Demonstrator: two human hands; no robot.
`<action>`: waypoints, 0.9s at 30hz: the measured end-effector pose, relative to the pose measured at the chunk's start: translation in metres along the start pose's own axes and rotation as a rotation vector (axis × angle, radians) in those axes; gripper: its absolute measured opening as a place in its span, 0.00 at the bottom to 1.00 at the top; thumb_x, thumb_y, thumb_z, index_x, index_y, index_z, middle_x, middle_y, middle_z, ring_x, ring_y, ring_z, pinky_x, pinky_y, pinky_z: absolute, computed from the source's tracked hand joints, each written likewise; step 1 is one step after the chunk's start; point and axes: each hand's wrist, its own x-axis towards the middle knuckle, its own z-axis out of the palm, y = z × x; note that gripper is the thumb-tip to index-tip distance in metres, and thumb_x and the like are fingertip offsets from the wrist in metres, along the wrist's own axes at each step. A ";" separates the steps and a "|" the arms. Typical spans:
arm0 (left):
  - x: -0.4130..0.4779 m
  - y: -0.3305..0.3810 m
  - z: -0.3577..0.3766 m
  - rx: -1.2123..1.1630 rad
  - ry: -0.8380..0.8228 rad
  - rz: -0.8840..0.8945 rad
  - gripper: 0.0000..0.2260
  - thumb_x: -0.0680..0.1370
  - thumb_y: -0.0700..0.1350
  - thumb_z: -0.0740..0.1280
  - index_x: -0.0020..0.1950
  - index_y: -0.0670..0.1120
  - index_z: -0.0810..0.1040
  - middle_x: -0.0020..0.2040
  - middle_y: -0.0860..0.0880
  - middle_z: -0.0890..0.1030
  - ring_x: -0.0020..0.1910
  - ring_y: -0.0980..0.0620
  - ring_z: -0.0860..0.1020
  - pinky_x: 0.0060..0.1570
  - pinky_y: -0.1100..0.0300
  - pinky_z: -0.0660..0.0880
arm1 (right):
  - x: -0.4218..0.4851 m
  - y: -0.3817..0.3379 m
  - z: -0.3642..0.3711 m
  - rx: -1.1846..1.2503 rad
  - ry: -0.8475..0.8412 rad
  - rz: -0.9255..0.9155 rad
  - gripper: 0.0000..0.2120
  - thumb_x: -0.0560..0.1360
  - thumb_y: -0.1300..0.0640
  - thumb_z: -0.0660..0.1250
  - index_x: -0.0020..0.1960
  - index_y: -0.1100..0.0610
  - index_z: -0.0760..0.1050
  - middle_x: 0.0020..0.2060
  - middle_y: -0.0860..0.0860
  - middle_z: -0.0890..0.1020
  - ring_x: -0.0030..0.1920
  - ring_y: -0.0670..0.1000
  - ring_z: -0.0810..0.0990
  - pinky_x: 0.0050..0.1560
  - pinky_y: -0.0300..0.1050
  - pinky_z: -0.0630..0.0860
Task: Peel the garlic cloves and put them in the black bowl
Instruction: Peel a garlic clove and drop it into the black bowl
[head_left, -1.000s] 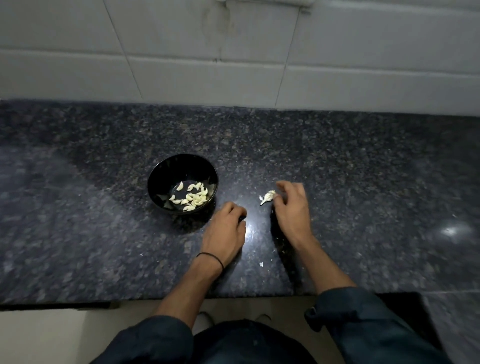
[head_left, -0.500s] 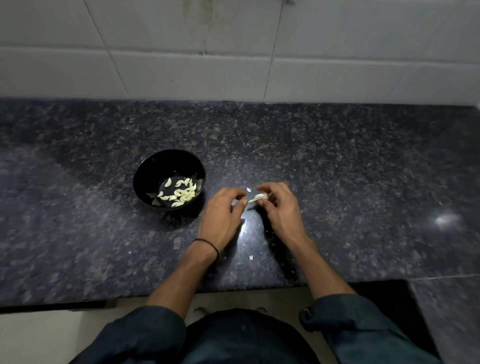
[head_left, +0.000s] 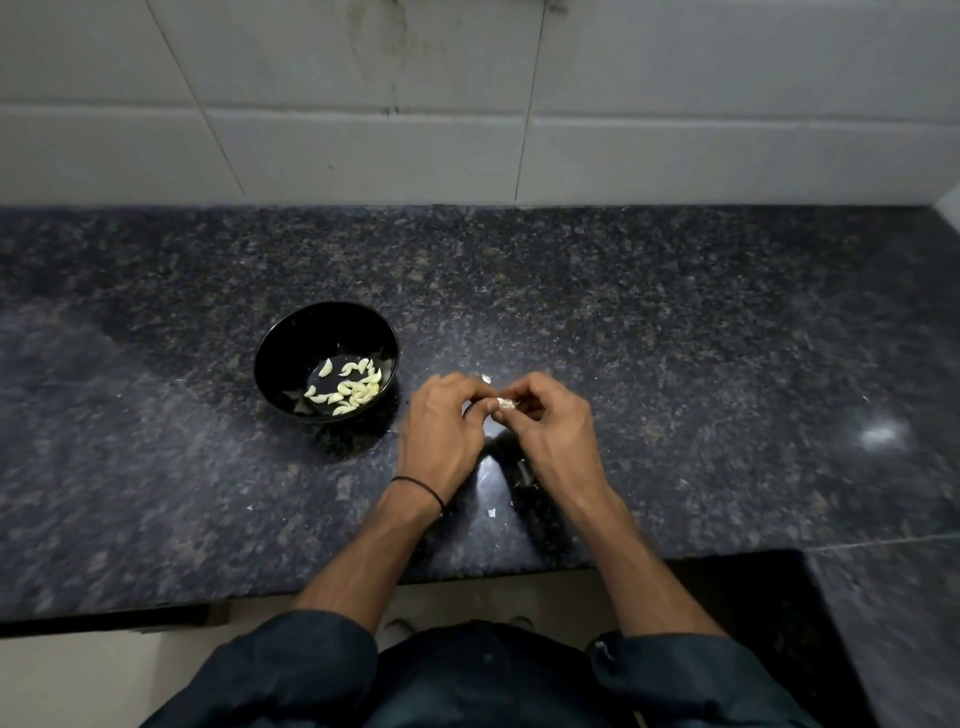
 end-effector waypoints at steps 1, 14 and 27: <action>-0.002 0.001 0.000 0.051 0.019 0.033 0.04 0.75 0.41 0.73 0.47 0.48 0.86 0.44 0.52 0.84 0.45 0.51 0.77 0.47 0.60 0.72 | 0.000 -0.001 0.001 0.007 -0.001 0.014 0.05 0.73 0.58 0.76 0.43 0.53 0.80 0.39 0.46 0.83 0.40 0.46 0.82 0.42 0.42 0.79; -0.012 0.005 0.007 0.340 0.076 0.171 0.05 0.73 0.37 0.74 0.44 0.46 0.81 0.41 0.52 0.80 0.43 0.51 0.73 0.34 0.60 0.69 | 0.002 -0.009 0.003 -0.159 0.015 0.116 0.07 0.72 0.60 0.76 0.40 0.53 0.78 0.34 0.45 0.82 0.36 0.42 0.81 0.37 0.35 0.76; -0.014 0.002 0.008 0.326 -0.036 -0.101 0.05 0.80 0.45 0.62 0.50 0.46 0.76 0.47 0.46 0.79 0.49 0.45 0.74 0.46 0.52 0.70 | 0.012 -0.007 0.027 -0.449 -0.072 -0.072 0.09 0.72 0.64 0.68 0.38 0.54 0.70 0.37 0.50 0.74 0.36 0.52 0.72 0.37 0.45 0.67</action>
